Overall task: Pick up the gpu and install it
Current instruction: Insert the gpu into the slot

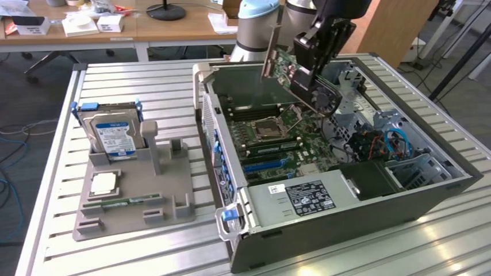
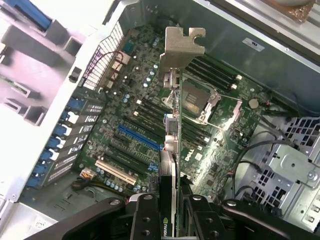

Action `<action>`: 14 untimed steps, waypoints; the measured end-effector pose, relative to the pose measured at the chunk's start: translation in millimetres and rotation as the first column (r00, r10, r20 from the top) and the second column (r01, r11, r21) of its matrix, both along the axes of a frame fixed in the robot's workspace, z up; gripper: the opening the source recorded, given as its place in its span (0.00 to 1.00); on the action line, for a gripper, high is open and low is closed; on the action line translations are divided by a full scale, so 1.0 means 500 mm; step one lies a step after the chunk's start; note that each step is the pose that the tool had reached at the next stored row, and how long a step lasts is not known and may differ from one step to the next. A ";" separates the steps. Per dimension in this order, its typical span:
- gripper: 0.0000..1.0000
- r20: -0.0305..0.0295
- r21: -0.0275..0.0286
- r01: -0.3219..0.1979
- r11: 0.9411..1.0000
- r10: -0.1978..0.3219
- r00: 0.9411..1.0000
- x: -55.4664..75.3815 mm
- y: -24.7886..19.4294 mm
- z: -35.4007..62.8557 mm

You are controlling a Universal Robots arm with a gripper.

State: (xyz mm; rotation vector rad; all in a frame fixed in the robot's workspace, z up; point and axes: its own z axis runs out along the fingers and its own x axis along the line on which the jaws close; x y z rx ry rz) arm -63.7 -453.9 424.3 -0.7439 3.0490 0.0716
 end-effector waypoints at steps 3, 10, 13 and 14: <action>0.26 0.000 0.000 -0.027 1.000 0.027 1.000 0.000 0.0002 0.000; 0.26 0.000 0.000 -0.097 0.995 0.097 0.995 0.000 0.0005 -0.001; 0.26 0.000 0.000 -0.145 0.989 0.145 0.989 0.000 0.0005 -0.002; 0.26 0.000 0.000 -0.160 0.987 0.160 0.987 0.000 0.0005 -0.002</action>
